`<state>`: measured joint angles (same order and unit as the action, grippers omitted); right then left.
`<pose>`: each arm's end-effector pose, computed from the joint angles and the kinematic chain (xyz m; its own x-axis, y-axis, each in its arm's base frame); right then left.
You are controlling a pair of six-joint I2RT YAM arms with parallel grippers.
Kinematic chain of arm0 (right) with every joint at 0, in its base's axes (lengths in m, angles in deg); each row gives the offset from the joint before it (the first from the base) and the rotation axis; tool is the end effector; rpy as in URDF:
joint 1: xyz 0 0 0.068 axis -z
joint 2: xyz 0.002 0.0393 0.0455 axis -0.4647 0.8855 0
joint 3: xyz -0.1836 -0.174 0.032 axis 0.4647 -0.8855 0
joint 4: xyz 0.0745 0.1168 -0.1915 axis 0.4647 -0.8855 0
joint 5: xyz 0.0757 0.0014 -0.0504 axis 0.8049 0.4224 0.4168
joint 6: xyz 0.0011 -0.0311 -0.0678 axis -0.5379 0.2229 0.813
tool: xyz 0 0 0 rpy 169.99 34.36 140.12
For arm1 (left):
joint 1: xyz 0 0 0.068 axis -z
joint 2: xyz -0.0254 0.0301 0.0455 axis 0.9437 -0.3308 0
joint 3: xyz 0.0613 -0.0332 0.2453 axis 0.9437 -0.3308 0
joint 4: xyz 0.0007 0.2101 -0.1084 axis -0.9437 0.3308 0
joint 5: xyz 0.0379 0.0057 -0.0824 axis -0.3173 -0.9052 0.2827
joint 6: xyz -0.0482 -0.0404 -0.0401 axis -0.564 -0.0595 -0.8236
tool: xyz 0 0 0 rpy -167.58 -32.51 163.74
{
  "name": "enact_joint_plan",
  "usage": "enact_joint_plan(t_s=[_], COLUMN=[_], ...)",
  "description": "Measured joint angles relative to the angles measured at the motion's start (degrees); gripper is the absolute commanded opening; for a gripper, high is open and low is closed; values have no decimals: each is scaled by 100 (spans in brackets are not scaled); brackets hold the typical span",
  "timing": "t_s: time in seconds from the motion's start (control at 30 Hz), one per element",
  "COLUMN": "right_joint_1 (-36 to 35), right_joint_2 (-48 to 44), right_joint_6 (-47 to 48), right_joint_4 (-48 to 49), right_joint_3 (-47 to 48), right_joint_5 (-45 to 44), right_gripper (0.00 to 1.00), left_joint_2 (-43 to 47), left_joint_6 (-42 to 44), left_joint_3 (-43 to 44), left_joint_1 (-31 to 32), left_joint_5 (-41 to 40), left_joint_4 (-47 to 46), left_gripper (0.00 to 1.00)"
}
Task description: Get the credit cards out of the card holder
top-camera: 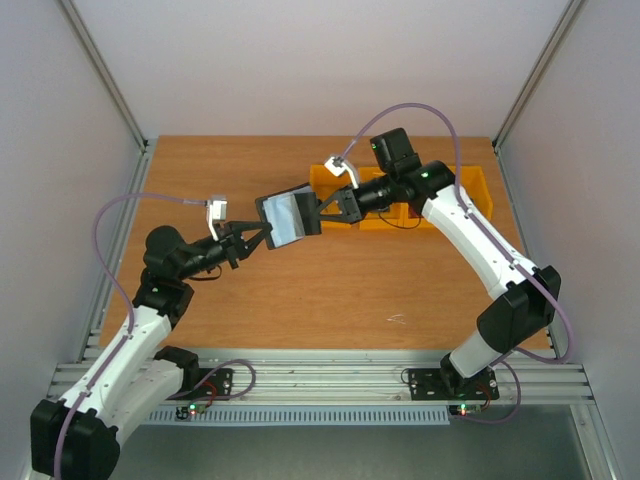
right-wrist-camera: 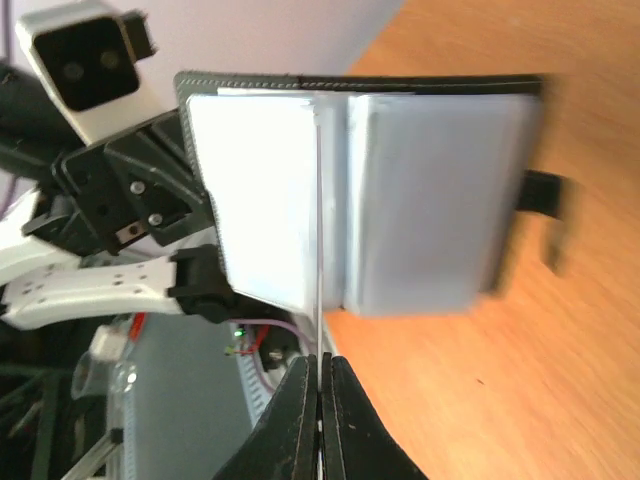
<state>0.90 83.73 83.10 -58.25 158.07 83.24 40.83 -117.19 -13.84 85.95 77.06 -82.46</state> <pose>0.2557 0.1877 0.3409 -0.3105 -0.4124 -0.8565 -0.9489 0.0809 0.3051 0.1757 -0.0948 0.2915 -0.5058 -0.3077 -0.8059 0.7192 0.3654 -0.5909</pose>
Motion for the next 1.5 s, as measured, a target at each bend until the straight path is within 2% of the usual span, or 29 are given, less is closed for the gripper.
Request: enact_joint_plan(t_s=[0.17, 0.23, 0.3, 0.43, 0.77, 0.97, 1.5], right_joint_1=[372, 437, 468, 498, 494, 492, 455], right_joint_2=[0, 44, 341, 1290, 3593, 4470, 5473], right_joint_6=[85, 52, -52, -284, -612, -796, -1602], right_joint_4=[-579, -949, -1582, -2479, -3195, -3182, -3226], right_joint_3=[26, 184, 859, 2498, 4105, 4636, 5248], right_joint_5=[-846, -1565, -2612, -4610, -7622, -8314, -8505], right_gripper=[1, 1, 1, 1, 1, 1, 1], left_joint_2=[-46, -90, -103, -103, 76, 232, 240], left_joint_6=[120, 170, 219, 299, 450, 461, 463], left_joint_3=[-448, -577, -654, -734, -933, -1058, -1095], left_joint_1=[-9, -13, -17, -17, -116, -184, -245], left_joint_5=[-374, -511, -610, -758, -964, -1064, -1115], left_joint_4=[319, 481, 616, 715, 916, 1001, 1045], left_gripper=[0, 0, 0, 0, 0, 0, 0])
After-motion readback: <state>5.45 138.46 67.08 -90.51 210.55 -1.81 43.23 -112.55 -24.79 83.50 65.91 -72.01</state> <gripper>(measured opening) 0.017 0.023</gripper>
